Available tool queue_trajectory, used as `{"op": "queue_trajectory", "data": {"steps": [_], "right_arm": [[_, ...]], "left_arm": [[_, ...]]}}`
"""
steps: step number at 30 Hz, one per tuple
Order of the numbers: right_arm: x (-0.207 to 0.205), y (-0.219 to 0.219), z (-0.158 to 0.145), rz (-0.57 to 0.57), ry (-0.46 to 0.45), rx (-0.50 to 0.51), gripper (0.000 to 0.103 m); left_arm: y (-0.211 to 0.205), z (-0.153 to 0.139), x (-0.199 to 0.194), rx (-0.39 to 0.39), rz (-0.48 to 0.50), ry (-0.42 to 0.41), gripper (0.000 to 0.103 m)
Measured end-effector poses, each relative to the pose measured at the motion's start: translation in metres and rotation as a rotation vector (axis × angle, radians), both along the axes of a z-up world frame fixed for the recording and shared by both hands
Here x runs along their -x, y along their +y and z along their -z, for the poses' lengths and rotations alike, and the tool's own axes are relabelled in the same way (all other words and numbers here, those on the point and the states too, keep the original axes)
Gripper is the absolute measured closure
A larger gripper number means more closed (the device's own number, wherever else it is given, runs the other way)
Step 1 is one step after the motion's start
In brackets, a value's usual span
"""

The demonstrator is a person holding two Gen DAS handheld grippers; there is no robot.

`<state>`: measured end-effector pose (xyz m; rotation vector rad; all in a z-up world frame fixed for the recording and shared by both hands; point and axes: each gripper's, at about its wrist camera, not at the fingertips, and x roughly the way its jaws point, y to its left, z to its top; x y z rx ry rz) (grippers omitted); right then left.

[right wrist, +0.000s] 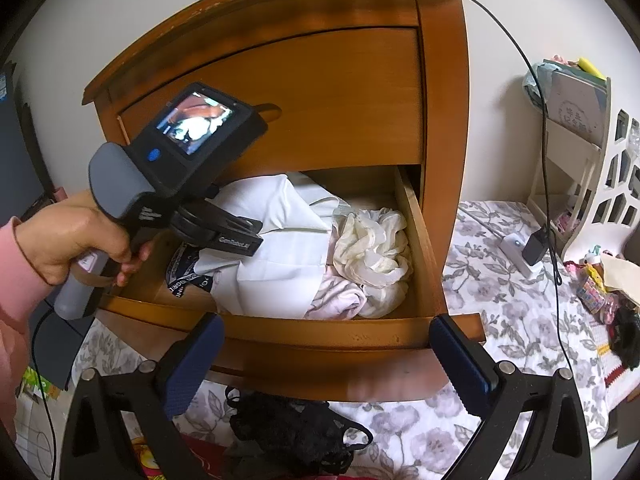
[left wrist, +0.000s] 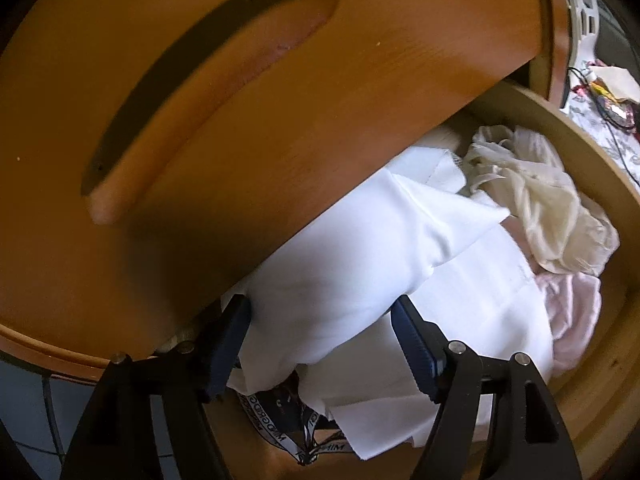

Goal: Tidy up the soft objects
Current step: 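Lower the left gripper into the drawer and grasp the white cloth, then lift the white cloth up out of the drawer with the left gripper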

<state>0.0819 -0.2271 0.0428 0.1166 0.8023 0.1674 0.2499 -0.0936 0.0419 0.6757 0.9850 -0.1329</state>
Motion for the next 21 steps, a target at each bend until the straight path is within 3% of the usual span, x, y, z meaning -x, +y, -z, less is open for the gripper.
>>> {"op": "queue_trajectory", "data": {"steps": [4, 7, 13, 21], "right_arm": [[0.000, 0.000, 0.000, -0.003, -0.001, 0.003, 0.000], [0.000, 0.000, 0.000, -0.004, -0.002, 0.001, 0.000], [0.000, 0.000, 0.000, -0.005, 0.002, 0.004, 0.000], [0.004, -0.008, -0.001, 0.016, 0.028, -0.025, 0.000]], "left_arm": [[-0.007, 0.010, 0.000, -0.047, 0.001, -0.034, 0.032], [-0.011, 0.018, -0.001, -0.084, 0.003, -0.033, 0.048], [-0.005, 0.013, -0.004, -0.030, -0.016, -0.019, 0.075], [0.014, -0.003, -0.001, 0.044, -0.061, -0.037, 0.087]]}}
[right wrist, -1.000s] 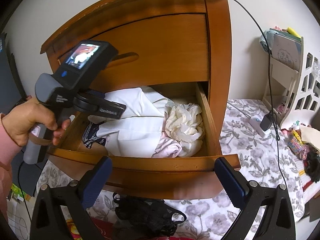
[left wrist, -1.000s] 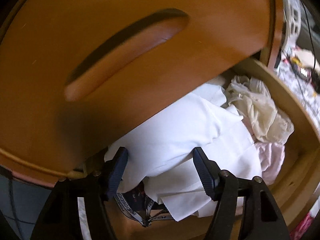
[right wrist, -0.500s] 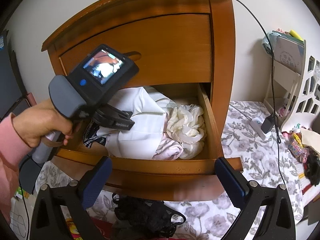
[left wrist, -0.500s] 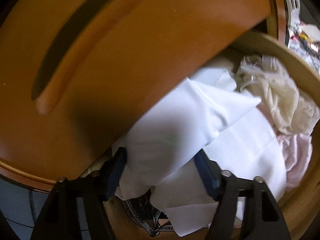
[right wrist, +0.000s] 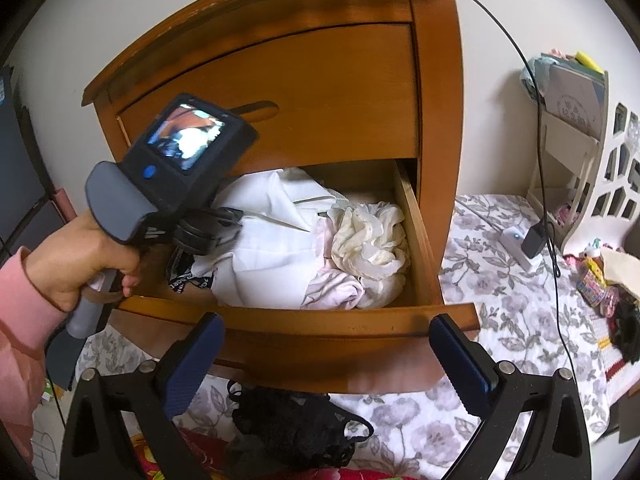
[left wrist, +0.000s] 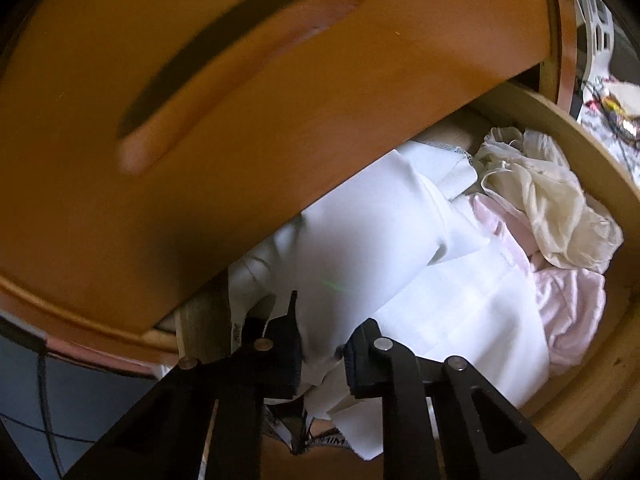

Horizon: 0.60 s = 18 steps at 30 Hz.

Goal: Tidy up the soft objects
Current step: 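Lift the white cloth up out of the drawer with the left gripper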

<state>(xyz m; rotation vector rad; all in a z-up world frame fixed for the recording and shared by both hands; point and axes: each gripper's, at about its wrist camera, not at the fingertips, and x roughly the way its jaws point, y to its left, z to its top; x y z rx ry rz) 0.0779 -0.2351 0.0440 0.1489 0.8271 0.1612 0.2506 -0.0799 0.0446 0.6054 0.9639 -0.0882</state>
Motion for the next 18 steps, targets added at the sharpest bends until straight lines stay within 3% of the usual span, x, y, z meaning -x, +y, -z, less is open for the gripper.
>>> {"op": "queue_trajectory", "data": {"steps": [3, 12, 18], "right_arm": [[0.004, -0.003, -0.003, 0.014, -0.003, -0.008, 0.000], [0.021, -0.003, -0.019, 0.015, -0.033, -0.013, 0.000], [0.036, -0.005, -0.028, 0.029, -0.047, -0.014, 0.000]], "left_arm": [[0.009, -0.002, 0.012, 0.026, -0.004, -0.013, 0.088], [0.050, -0.036, 0.074, 0.238, -0.081, -0.105, 0.090], [0.062, -0.057, 0.106, 0.336, -0.124, -0.170, 0.090]]}}
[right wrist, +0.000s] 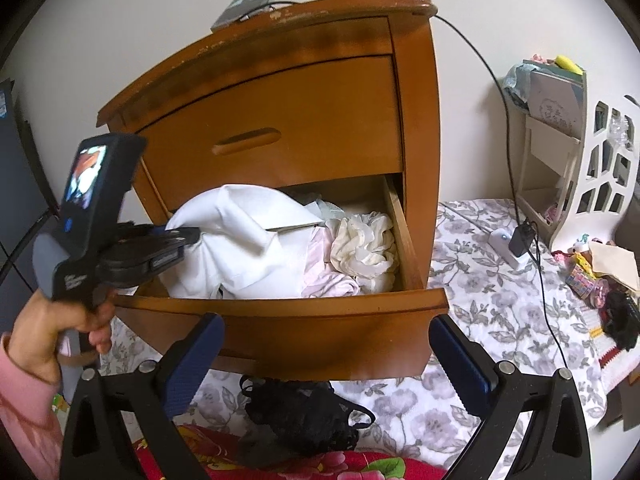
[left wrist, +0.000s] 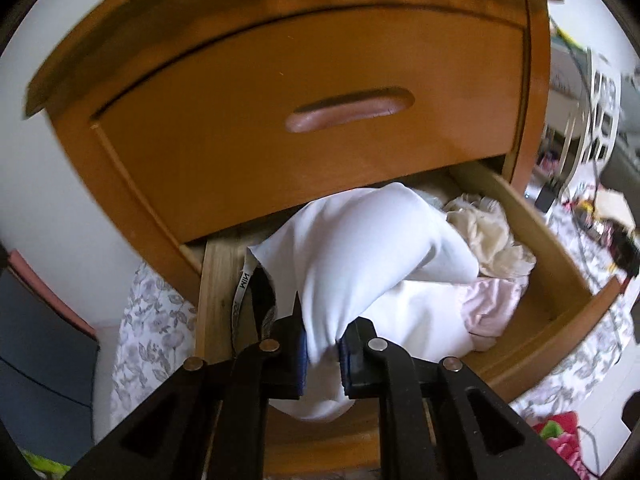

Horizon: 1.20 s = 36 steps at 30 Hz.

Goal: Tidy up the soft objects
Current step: 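Lift the white cloth up out of the drawer with the left gripper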

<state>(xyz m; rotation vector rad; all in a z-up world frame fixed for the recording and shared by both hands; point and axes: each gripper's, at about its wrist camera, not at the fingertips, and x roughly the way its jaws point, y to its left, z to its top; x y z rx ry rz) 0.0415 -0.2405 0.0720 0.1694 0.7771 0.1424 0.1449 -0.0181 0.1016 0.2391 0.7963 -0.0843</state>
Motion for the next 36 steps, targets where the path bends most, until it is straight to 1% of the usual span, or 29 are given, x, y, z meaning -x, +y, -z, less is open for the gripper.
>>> {"op": "queue_trajectory", "data": {"steps": [2, 6, 7, 13, 16, 19, 22, 30, 36], "right_arm": [[0.004, -0.001, -0.002, 0.005, -0.001, -0.001, 0.000], [0.012, 0.000, -0.006, 0.014, -0.004, -0.004, 0.000], [0.014, 0.000, -0.007, 0.015, -0.004, -0.004, 0.000], [0.023, 0.000, -0.011, 0.031, -0.006, 0.003, 0.000], [0.029, -0.002, -0.015, 0.045, -0.010, -0.002, 0.000], [0.035, -0.003, -0.021, 0.052, -0.020, -0.012, 0.000], [0.039, -0.005, -0.025, 0.058, -0.028, -0.018, 0.000], [0.052, -0.008, -0.038, 0.068, -0.058, -0.037, 0.000], [0.059, -0.009, -0.047, 0.071, -0.077, -0.045, 0.000]], "left_arm": [[0.001, 0.002, 0.017, 0.018, -0.002, -0.008, 0.090], [0.003, -0.001, 0.030, 0.025, -0.009, -0.022, 0.090], [0.000, -0.012, 0.036, 0.031, -0.015, -0.026, 0.090], [0.012, -0.024, 0.044, 0.064, -0.049, -0.050, 0.091], [0.015, -0.037, 0.047, 0.075, -0.068, -0.062, 0.091], [0.020, -0.053, 0.052, 0.080, -0.088, -0.089, 0.091], [0.022, -0.075, 0.062, 0.086, -0.092, -0.137, 0.091], [0.024, -0.135, 0.093, 0.085, -0.096, -0.275, 0.091], [0.027, -0.184, 0.129, 0.106, -0.089, -0.401, 0.091]]}}
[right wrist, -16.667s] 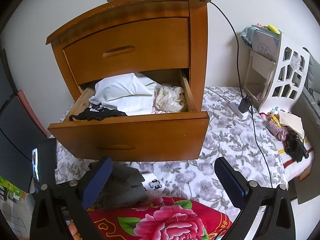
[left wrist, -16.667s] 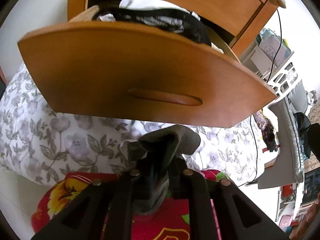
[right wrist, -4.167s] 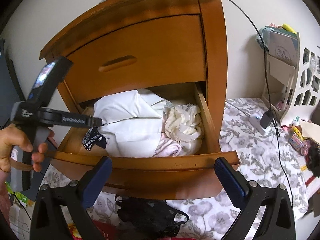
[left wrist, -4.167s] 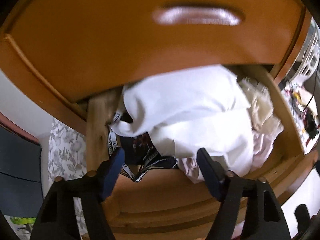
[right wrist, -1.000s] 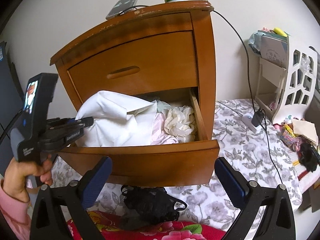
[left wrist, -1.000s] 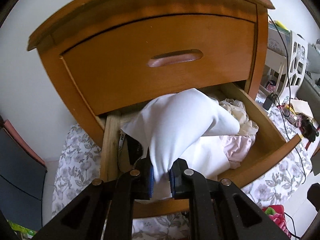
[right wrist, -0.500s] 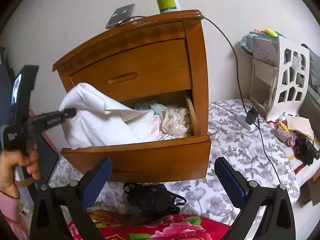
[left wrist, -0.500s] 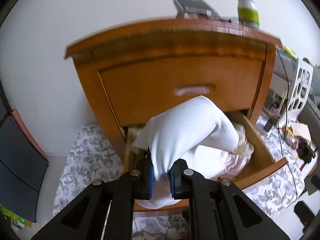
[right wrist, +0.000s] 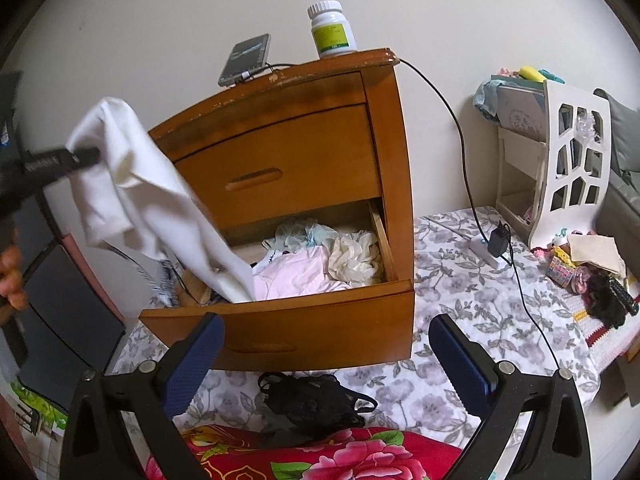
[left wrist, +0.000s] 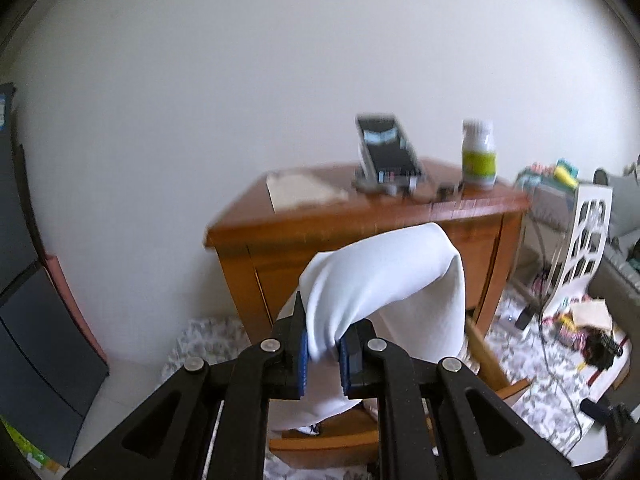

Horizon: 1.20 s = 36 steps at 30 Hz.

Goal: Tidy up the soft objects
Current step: 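Lift the white cloth up out of the drawer with the left gripper, then lower the white cloth onto the bedsheet beside the black cloth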

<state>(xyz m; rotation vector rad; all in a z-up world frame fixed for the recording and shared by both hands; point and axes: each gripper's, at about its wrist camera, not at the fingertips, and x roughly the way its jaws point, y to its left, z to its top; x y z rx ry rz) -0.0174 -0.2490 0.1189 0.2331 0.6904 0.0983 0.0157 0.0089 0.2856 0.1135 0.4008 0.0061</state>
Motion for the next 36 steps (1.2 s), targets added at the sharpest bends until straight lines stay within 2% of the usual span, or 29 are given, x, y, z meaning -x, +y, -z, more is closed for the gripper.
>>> {"op": "queue_trajectory", "data": {"steps": [9, 15, 19, 24, 36], "right_arm": [[0.009, 0.001, -0.013, 0.000, -0.030, -0.007, 0.000], [0.016, -0.001, -0.021, 0.007, -0.053, -0.011, 0.000], [0.021, -0.002, -0.026, 0.011, -0.069, -0.014, 0.000], [0.027, -0.004, -0.031, 0.013, -0.085, -0.015, 0.000], [0.023, -0.007, -0.025, 0.019, -0.067, -0.009, 0.000]], "left_arm": [[0.009, -0.065, 0.068, 0.013, 0.025, -0.184, 0.091], [0.012, -0.077, 0.105, -0.003, 0.053, -0.242, 0.091], [0.014, -0.066, 0.119, 0.004, 0.074, -0.232, 0.091], [0.006, -0.036, 0.122, -0.023, 0.101, -0.176, 0.090], [-0.020, 0.055, 0.093, -0.032, 0.189, 0.085, 0.090]]}}
